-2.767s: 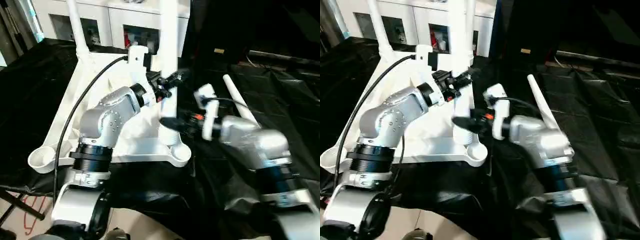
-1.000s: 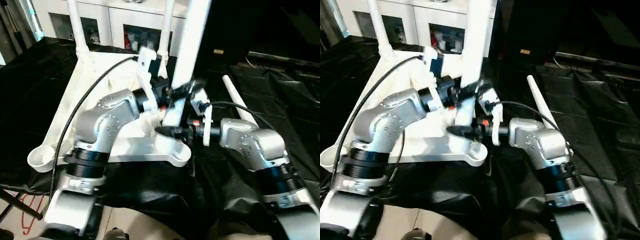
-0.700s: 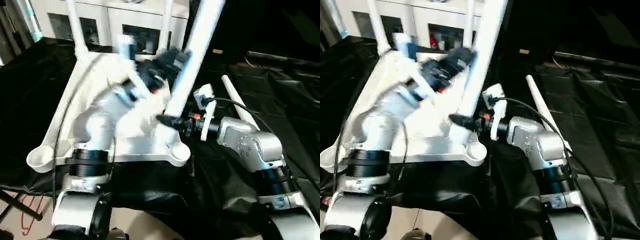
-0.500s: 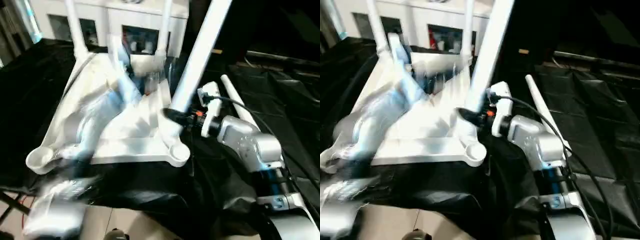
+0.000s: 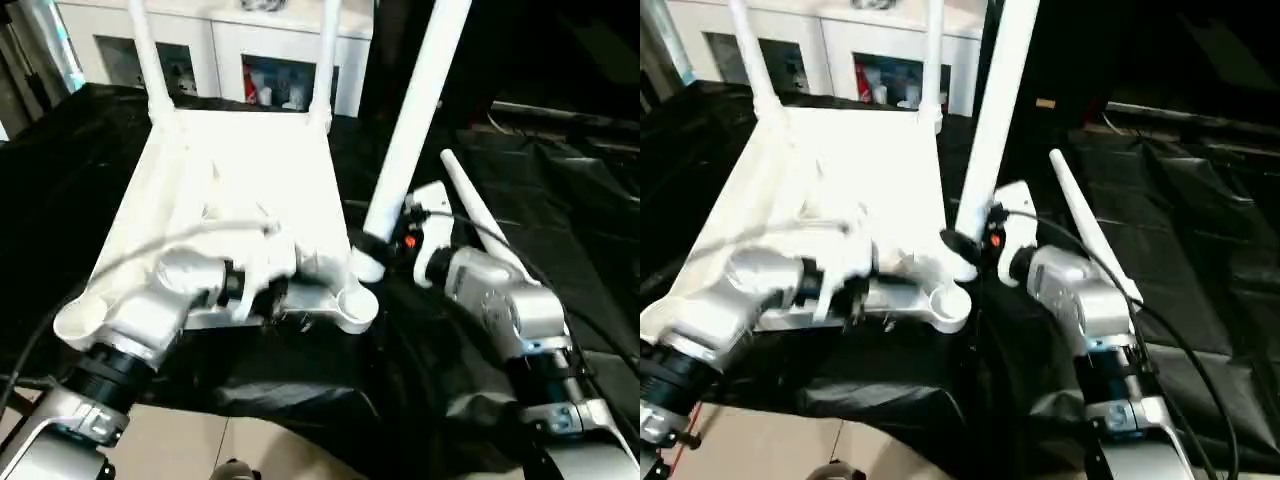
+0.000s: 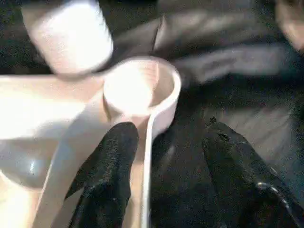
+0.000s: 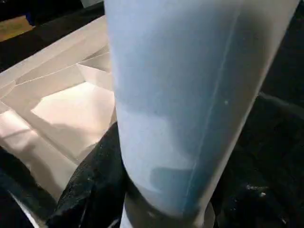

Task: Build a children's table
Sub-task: Pick table leg

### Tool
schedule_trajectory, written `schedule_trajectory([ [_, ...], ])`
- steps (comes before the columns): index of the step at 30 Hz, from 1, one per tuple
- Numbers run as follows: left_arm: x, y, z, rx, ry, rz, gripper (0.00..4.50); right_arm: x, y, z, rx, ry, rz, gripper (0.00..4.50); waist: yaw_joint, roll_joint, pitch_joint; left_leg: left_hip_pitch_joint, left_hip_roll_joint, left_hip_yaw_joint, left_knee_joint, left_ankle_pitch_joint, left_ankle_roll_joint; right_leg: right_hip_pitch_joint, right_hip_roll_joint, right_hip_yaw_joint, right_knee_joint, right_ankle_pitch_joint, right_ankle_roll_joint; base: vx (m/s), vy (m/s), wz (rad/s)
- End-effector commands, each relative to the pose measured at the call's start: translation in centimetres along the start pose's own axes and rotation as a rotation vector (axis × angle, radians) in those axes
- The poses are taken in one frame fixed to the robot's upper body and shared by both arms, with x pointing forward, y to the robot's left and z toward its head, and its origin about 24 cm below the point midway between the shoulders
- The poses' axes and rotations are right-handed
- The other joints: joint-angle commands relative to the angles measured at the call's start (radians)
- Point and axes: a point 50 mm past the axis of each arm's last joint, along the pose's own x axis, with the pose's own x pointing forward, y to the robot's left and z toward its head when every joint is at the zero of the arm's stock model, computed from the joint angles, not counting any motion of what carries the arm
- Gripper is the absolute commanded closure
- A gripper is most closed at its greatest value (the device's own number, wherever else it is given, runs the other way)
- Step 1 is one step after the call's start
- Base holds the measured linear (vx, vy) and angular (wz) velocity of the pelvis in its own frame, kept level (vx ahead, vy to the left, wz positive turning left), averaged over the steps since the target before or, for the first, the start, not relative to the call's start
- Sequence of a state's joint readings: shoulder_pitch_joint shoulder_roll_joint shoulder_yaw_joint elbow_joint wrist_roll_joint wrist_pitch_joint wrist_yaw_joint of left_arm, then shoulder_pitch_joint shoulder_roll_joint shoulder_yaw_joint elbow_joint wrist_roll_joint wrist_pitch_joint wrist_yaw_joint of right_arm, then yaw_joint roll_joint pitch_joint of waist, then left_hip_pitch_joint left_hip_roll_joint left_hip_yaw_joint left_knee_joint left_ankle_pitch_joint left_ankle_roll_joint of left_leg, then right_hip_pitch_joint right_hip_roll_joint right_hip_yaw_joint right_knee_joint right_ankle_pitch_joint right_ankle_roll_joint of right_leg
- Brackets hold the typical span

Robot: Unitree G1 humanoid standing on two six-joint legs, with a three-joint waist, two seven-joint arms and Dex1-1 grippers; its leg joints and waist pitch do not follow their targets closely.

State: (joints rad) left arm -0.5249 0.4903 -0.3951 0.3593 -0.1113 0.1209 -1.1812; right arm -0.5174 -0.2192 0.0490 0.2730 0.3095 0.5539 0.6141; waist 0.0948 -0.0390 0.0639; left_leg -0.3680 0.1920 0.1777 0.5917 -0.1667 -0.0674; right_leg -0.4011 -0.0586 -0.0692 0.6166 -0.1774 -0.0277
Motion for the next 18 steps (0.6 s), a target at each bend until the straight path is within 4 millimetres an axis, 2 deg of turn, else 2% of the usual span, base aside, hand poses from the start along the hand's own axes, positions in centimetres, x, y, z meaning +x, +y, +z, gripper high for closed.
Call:
schedule_trajectory([
  [1, 0.0, 0.4, 0.0, 0.032, 0.029, 0.003, 2.29, -0.3, 0.1, 0.8, -0.039, -0.031, -0.007, 2.57, -0.002, 0.023, -0.079, 0.018, 0.036, -0.016, -0.070, -0.216, -0.055, 0.056, -0.081, 0.054, -0.065, -0.161, -0.156, 0.000, 0.000, 0.00],
  [2, 0.0, 0.6, -0.1, 0.027, 0.029, 0.006, 2.32, -0.3, 0.1, 0.8, -0.040, -0.031, -0.006, 2.57, -0.001, 0.028, -0.079, 0.018, 0.036, -0.016, -0.069, -0.213, -0.054, 0.055, -0.081, 0.054, -0.064, -0.154, -0.161, 0.000, 0.000, 0.00],
  [3, 0.0, 0.7, -0.2, 0.026, 0.031, 0.008, 2.32, -0.3, 0.1, 0.8, -0.042, -0.031, -0.006, 2.57, -0.003, 0.026, -0.078, 0.017, 0.035, -0.015, -0.069, -0.215, -0.051, 0.055, -0.081, 0.054, -0.065, -0.152, -0.168, 0.000, 0.000, 0.00],
  [4, -0.1, 0.9, -0.4, 0.038, 0.038, 0.012, 2.61, -0.3, 0.1, 0.8, -0.043, -0.031, -0.007, 2.57, -0.002, 0.026, -0.078, 0.017, 0.035, -0.015, -0.068, -0.214, -0.048, 0.055, -0.082, 0.054, -0.066, -0.155, -0.172, 0.000, 0.000, 0.00],
  [5, -0.1, 0.9, -0.4, 0.038, 0.038, 0.012, 2.69, -0.3, 0.1, 0.8, -0.043, -0.031, -0.007, 2.57, -0.002, 0.027, -0.078, 0.018, 0.035, -0.015, -0.068, -0.218, -0.047, 0.054, -0.082, 0.054, -0.067, -0.161, -0.173, 0.000, 0.000, 0.00],
  [7, -0.1, 0.9, -0.7, 0.042, 0.046, 0.012, 2.69, -0.3, 0.2, 0.7, -0.043, -0.030, -0.006, 2.57, -0.001, 0.027, -0.077, 0.018, 0.037, -0.015, -0.068, -0.220, -0.046, 0.055, -0.084, 0.054, -0.067, -0.175, -0.178, 0.000, 0.000, 0.00],
  [9, -0.2, 1.0, -1.0, 0.041, 0.050, 0.014, 3.05, -0.2, 0.2, 0.6, -0.043, -0.029, -0.004, 2.57, -0.001, 0.031, -0.077, 0.018, 0.037, -0.015, -0.068, -0.218, -0.045, 0.054, -0.084, 0.055, -0.067, -0.177, -0.176, 0.000, 0.000, 0.00],
  [12, -0.2, 1.1, -1.3, 0.036, 0.051, 0.012, 3.21, -0.2, 0.4, 0.6, -0.044, -0.028, 0.001, 2.57, -0.002, 0.029, -0.077, 0.017, 0.037, -0.015, -0.068, -0.219, -0.043, 0.054, -0.084, 0.055, -0.068, -0.177, -0.178, 0.000, 0.000, 0.00],
  [14, -0.3, 1.1, -1.5, 0.033, 0.052, 0.010, 3.55, -0.2, 0.4, 0.6, -0.044, -0.028, 0.002, 2.57, -0.002, 0.027, -0.077, 0.018, 0.038, -0.014, -0.068, -0.224, -0.043, 0.054, -0.085, 0.055, -0.068, -0.190, -0.177, 0.000, 0.000, 0.00],
  [16, -0.4, 1.1, -1.8, 0.031, 0.061, 0.003, 3.58, -0.3, 0.4, 0.5, -0.045, -0.025, 0.004, 2.57, -0.002, 0.029, -0.075, 0.018, 0.038, -0.015, -0.069, -0.229, -0.042, 0.053, -0.086, 0.055, -0.071, -0.209, -0.171, 0.000, 0.000, 0.00],
  [17, -0.4, 1.1, -1.8, 0.030, 0.062, 0.003, 3.63, -0.3, 0.4, 0.5, -0.045, -0.025, 0.005, 2.57, -0.002, 0.025, -0.075, 0.018, 0.037, -0.014, -0.069, -0.232, -0.041, 0.053, -0.086, 0.055, -0.073, -0.219, -0.169, 0.000, 0.000, 0.00],
  [18, -0.4, 1.1, -1.9, 0.029, 0.062, 0.003, 3.75, -0.3, 0.4, 0.5, -0.045, -0.025, 0.005, 2.57, 0.000, 0.028, -0.075, 0.020, 0.038, -0.015, -0.069, -0.236, -0.042, 0.052, -0.088, 0.055, -0.073, -0.236, -0.166, 0.000, 0.000, 0.00],
])
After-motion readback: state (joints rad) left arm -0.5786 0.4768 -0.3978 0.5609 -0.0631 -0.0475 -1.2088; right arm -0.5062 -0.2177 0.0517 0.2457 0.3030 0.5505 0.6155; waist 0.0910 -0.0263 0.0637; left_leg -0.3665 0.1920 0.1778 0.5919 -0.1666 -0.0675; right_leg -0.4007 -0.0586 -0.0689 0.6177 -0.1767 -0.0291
